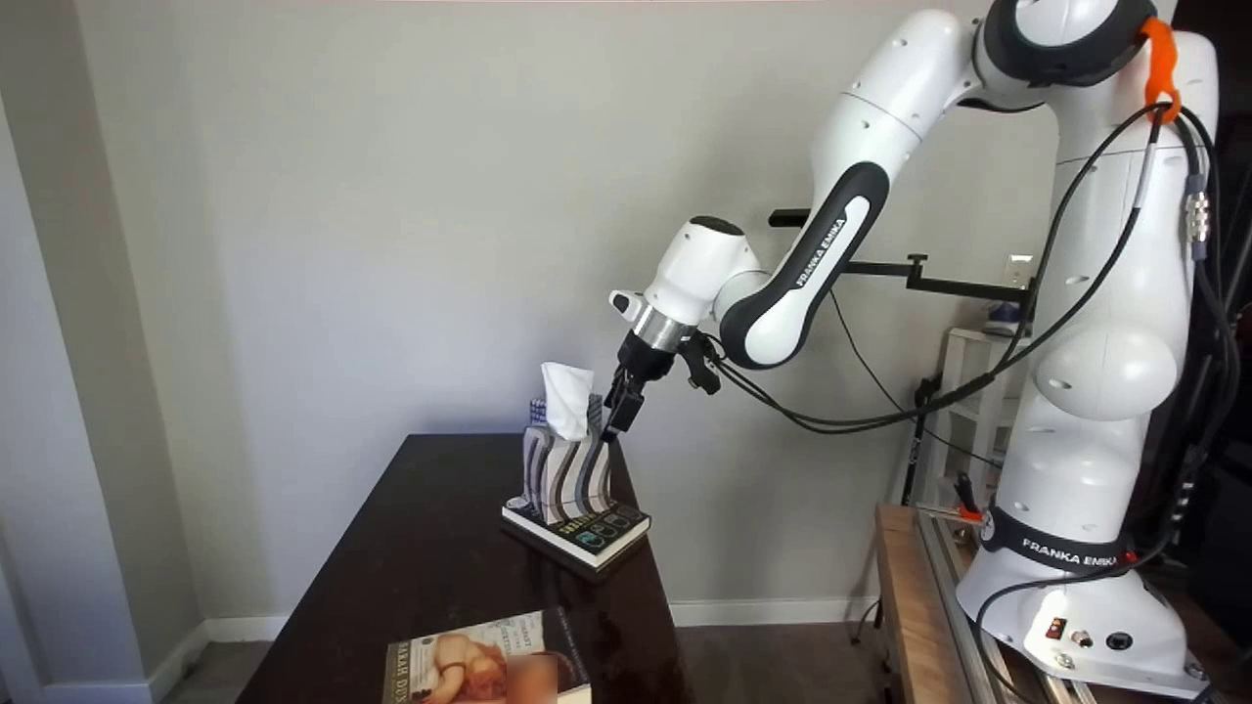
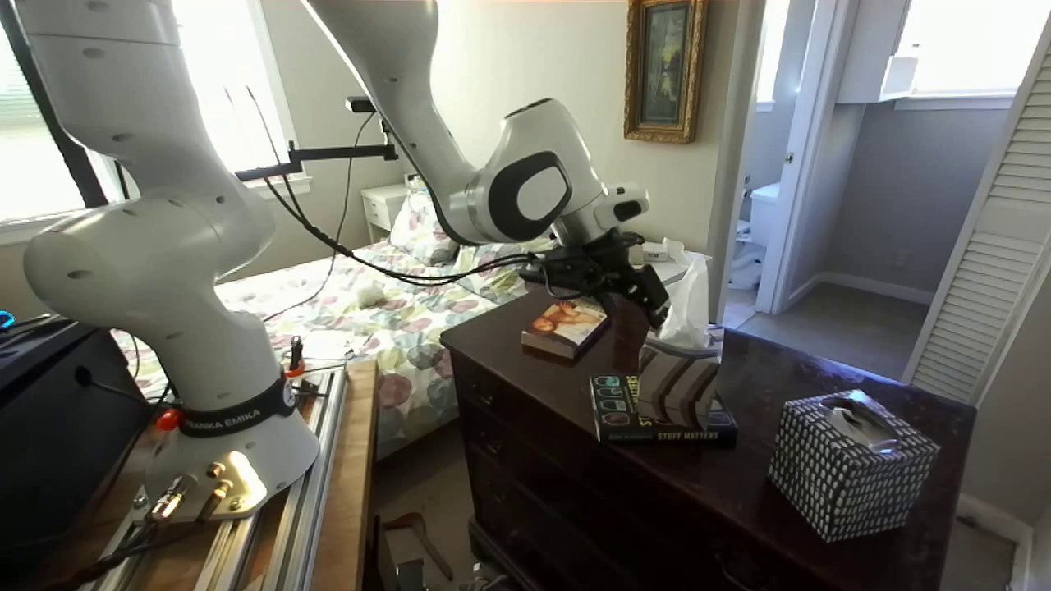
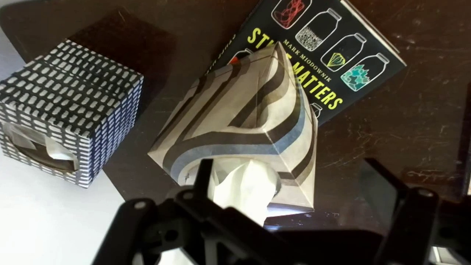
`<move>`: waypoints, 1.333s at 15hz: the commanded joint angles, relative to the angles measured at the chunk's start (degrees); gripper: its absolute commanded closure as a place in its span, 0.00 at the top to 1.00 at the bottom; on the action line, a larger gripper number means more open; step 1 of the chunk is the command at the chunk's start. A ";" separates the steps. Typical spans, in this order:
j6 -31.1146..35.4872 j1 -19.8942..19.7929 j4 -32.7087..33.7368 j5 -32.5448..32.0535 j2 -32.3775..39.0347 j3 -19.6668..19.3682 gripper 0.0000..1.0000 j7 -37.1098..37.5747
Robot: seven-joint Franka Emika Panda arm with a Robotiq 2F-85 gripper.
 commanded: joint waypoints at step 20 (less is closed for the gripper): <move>4.55 8.96 6.95 13.35 12.51 -3.45 0.54 -17.08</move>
